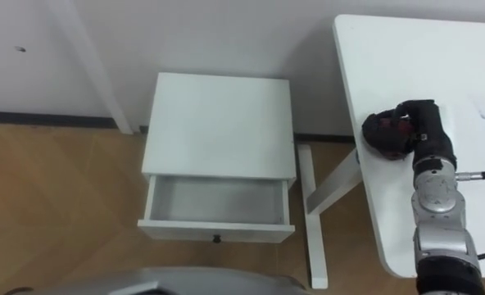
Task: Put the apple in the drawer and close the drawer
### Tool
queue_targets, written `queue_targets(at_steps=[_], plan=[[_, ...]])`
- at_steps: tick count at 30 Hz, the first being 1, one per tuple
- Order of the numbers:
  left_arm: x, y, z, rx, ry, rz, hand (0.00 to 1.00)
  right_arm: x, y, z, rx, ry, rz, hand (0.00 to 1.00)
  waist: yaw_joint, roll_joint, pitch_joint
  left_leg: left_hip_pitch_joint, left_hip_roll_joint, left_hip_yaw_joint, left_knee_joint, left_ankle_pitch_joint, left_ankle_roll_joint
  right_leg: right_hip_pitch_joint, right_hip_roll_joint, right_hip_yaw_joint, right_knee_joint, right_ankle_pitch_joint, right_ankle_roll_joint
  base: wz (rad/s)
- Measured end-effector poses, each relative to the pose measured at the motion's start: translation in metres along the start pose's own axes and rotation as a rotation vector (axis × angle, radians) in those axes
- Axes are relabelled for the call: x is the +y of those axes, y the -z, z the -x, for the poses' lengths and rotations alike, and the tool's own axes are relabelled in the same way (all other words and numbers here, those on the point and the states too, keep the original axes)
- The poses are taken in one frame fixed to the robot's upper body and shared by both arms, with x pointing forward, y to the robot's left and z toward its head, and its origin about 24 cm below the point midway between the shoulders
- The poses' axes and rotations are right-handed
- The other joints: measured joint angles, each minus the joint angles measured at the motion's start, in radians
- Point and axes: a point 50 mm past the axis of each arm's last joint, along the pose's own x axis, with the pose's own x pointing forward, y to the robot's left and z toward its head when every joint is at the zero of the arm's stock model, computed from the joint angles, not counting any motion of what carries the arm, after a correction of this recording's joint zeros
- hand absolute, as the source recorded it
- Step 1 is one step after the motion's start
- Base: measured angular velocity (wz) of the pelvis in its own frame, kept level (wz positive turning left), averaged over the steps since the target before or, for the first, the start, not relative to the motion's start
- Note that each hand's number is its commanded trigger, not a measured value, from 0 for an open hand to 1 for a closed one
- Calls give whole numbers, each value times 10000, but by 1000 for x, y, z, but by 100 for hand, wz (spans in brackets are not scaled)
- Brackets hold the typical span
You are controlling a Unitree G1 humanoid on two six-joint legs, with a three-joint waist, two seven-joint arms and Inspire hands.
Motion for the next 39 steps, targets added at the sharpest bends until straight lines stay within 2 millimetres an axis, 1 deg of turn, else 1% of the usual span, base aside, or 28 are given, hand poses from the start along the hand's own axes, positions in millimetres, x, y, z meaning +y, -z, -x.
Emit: queue_targets(at_steps=[5, 10, 12, 17, 20, 22, 23, 25, 26, 27, 28, 30, 34, 39], plan=[[0, -1, 0, -29, 20, -33, 0, 1, -1, 0, -54, -63, 328, 100, 6, -4, -3, -76, -1, -18, 26, -16, 14, -53, -1, -30, -2, 0, 0, 1], [-3, -3, 0, -73, 179, -105, 0, 4, -9, 0, -336, -331, 774, 100, 37, 28, -17, -204, -2, -44, 34, -19, 21, -201, 7, -14, 6, 1, 0, -1], [-5, -6, -1, -109, 261, -304, 0, 12, -17, 1, -625, -745, 1089, 100, 42, 65, -6, -204, 1, 0, 34, -19, 21, -220, 8, -1, 4, 1, 0, -6], [-7, -17, -2, -378, 485, -834, 0, 29, -30, 3, -1183, -1582, 1567, 100, 53, 64, -6, -172, 3, 38, 23, -19, 21, -201, 13, 30, 4, 1, 0, 0], [-5, -17, -2, -381, 519, -880, 0, 43, -34, 9, -1411, -2279, 1562, 100, 141, 67, -5, -163, 4, 55, 24, -19, 21, -203, 13, 50, 4, 1, 0, -2], [-5, -19, -2, -437, 511, -886, 0, 66, -32, 16, -1272, -3504, 1604, 100, 366, 82, 5, -163, 4, 74, -15, -19, 21, -232, 17, 77, 6, 3, -2, 0], [-5, -19, -2, -447, 510, -908, 0, 72, -33, 18, -1252, -3857, 1647, 100, 433, 91, 11, -167, 3, 72, -17, -18, 21, -237, 17, 78, 8, 3, -2, 0], [-5, -22, -3, -506, 505, -913, 0, 87, -38, 24, -1425, -4873, 1663, 100, 575, 150, 51, -198, -13, 29, -21, -17, 24, -241, 10, 64, 0, 8, 6, 5], [-5, -24, -3, -547, 497, -913, 0, 89, -40, 25, -1519, -4991, 1622, 100, 609, 152, 52, -208, -18, 9, -22, -16, 26, -238, 3, 37, 1, 8, 7, 9], [-5, -25, -3, -548, 494, -903, 0, 91, -46, 26, -1759, -5130, 1546, 100, 683, 206, 82, -224, -24, -20, -20, -15, 28, -237, -3, 12, 0, 8, 8, 6], [-5, -24, -3, -537, 500, -895, 0, 92, -49, 27, -1863, -5180, 1489, 100, 724, 225, 88, -224, -24, -19, -20, -14, 28, -239, -3, 12, -3, 8, 8, 5], [-7, -24, -3, -516, 532, -1086, 0, 97, -55, 27, -2119, -5406, 1527, 100, 832, 267, 76, -224, -25, -48, -15, -13, 28, -223, -2, 9, -10, 8, 9, 2], [-10, -23, -3, -491, 629, -1222, 0, 106, -60, 29, -2326, -5754, 1597, 100, 818, 232, 66, -285, -43, -186, 2, -12, 30, -215, -8, -10, -19, 8, 9, 10], [-12, -24, -3, -524, 615, -1292, 0, 115, -67, 33, -2529, -5895, 1290, 100, 833, 222, 74, -324, -44, -200, 22, -12, 30, -226, -13, -68, -24, 8, 9, 1]])
